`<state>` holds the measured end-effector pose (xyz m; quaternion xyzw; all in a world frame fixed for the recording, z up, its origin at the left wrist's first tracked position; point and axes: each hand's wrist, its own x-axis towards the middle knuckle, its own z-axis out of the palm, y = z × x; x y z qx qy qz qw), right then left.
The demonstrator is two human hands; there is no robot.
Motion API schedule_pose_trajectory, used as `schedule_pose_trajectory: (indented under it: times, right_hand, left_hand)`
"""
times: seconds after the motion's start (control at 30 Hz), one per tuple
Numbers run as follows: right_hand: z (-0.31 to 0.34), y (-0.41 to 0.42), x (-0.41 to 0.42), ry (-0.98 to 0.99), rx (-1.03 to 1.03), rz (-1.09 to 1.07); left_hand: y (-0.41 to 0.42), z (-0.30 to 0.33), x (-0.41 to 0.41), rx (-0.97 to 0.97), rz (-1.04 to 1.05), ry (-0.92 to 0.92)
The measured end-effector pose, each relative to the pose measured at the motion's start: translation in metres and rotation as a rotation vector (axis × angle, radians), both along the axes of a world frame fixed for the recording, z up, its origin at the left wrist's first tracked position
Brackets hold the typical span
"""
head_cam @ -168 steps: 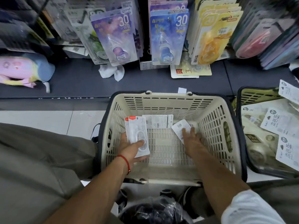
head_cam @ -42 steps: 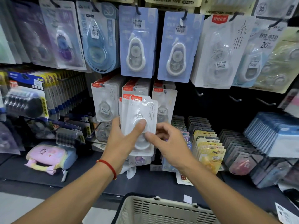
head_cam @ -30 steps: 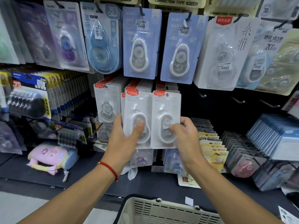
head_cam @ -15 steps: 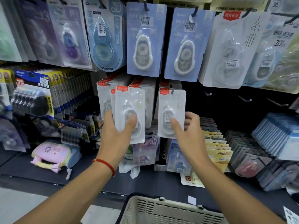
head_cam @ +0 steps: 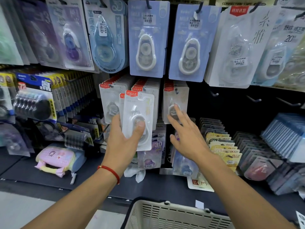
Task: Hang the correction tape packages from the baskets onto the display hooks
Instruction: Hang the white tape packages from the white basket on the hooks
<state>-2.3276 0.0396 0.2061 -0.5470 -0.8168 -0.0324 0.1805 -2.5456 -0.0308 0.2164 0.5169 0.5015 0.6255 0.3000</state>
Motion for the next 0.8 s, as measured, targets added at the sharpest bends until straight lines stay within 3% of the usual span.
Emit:
schedule_pose_trajectory:
  times: [0.07, 0.13, 0.23, 0.3, 0.47, 0.6, 0.8]
  right_hand:
    - [-0.001, -0.007, 0.002, 0.113, 0.047, 0.019]
    - [0.001, -0.018, 0.000, 0.365, 0.057, 0.061]
    - [0.009, -0.033, -0.014, 0.740, -0.204, 0.178]
    - [0.009, -0.039, -0.020, 0.807, -0.303, 0.233]
    - [0.009, -0.045, -0.019, 0.921, -0.333, 0.226]
    - [0.012, -0.048, -0.016, 1.132, -0.295, 0.113]
    - [0.013, -0.046, -0.012, 1.267, -0.165, -0.069]
  left_hand:
    - [0.001, -0.001, 0.000, -0.015, -0.015, 0.005]
    - [0.003, -0.002, 0.001, -0.026, -0.034, -0.024]
    - [0.004, -0.003, 0.006, -0.035, -0.089, -0.094]
    - [0.005, -0.004, 0.010, -0.037, -0.127, -0.149]
    - [0.006, -0.003, 0.014, -0.043, -0.175, -0.210]
    - [0.011, -0.007, 0.010, -0.068, -0.168, -0.223]
    - [0.012, -0.010, 0.002, -0.055, -0.079, -0.125]
